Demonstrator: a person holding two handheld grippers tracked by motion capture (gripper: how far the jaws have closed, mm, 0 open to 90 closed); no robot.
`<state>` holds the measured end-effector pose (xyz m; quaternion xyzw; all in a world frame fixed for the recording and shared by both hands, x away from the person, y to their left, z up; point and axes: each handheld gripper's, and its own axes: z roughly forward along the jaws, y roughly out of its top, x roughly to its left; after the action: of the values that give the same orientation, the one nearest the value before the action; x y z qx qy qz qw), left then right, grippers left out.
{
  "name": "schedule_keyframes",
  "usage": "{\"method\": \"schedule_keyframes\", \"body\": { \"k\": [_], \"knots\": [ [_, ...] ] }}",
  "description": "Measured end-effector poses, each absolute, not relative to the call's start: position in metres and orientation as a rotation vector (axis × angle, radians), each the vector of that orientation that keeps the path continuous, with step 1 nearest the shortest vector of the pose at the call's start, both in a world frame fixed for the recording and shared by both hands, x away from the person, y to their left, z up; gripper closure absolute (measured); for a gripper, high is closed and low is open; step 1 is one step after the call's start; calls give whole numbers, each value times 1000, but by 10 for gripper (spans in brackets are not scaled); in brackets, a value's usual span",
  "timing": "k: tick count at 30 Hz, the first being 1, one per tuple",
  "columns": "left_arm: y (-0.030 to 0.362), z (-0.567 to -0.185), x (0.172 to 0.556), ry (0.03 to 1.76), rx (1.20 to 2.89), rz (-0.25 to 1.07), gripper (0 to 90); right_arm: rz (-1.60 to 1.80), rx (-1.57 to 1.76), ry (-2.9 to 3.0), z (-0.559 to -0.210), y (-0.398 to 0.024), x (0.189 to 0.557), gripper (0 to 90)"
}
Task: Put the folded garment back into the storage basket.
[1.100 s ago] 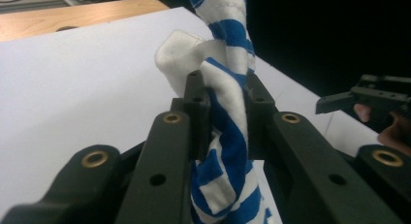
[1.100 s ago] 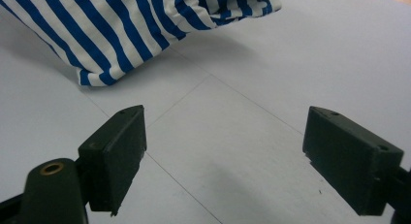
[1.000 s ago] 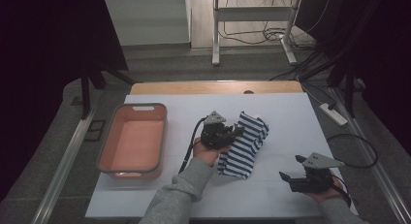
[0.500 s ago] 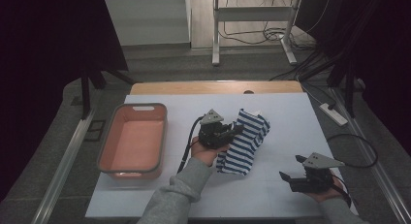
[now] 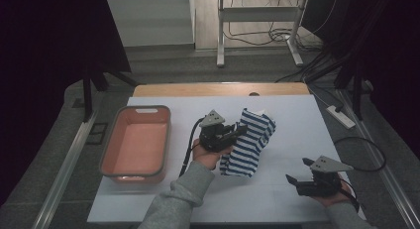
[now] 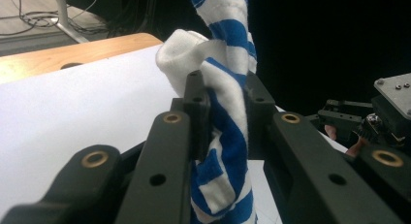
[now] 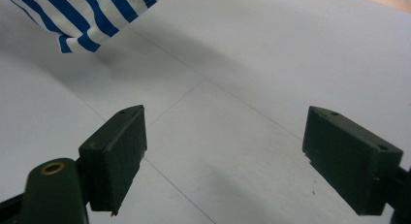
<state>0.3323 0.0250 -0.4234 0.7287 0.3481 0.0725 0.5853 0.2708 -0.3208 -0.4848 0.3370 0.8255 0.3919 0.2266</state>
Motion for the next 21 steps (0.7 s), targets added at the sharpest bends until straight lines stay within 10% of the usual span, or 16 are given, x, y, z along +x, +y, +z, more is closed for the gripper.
{"method": "schedule_keyframes", "body": {
  "k": [21],
  "knots": [
    [35,-413,326,802,1674,195,766,1087,929,2274,-484,-321,271,165]
  ]
}}
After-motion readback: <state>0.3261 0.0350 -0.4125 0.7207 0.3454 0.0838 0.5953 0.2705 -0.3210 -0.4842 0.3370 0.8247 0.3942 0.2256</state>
